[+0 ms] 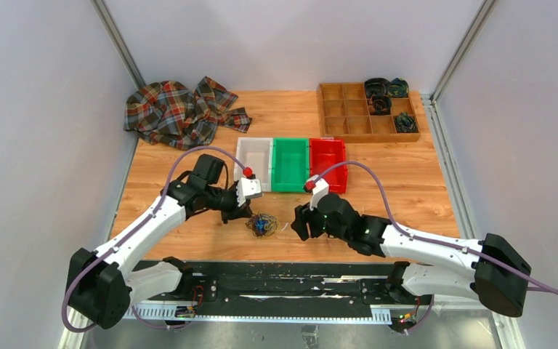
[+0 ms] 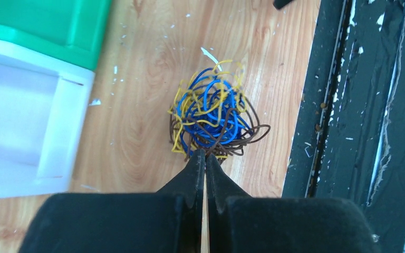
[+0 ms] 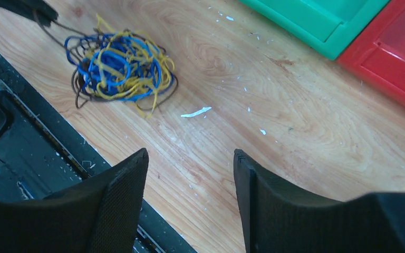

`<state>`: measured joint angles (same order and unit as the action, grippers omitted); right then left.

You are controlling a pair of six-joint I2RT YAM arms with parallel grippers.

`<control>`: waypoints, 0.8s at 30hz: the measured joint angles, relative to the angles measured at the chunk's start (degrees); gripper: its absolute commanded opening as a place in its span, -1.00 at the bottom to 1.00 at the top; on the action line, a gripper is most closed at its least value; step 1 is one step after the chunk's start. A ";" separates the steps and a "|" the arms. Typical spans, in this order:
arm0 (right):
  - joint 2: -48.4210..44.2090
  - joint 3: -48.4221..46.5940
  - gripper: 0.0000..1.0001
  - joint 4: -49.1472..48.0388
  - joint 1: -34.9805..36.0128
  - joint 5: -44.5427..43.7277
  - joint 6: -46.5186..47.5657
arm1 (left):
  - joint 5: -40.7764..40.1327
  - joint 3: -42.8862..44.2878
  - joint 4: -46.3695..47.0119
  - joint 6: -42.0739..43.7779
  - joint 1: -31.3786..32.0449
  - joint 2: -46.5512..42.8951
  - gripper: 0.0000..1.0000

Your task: Untangle the cables

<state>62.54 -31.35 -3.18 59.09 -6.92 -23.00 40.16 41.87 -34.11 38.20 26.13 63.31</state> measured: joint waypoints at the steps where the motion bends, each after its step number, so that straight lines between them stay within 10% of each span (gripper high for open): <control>1: -0.02 -0.02 0.33 -0.02 0.48 -0.35 0.11 | -0.52 1.14 -0.94 -0.98 0.00 -0.39 -0.99; 24: 13.11 -14.62 0.43 -13.09 9.90 -5.38 8.00 | -2.32 13.51 -15.34 -15.23 0.07 -6.78 -0.99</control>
<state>75.66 -45.98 -16.27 68.99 -12.29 -15.00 37.85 55.37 -49.45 22.96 26.20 56.53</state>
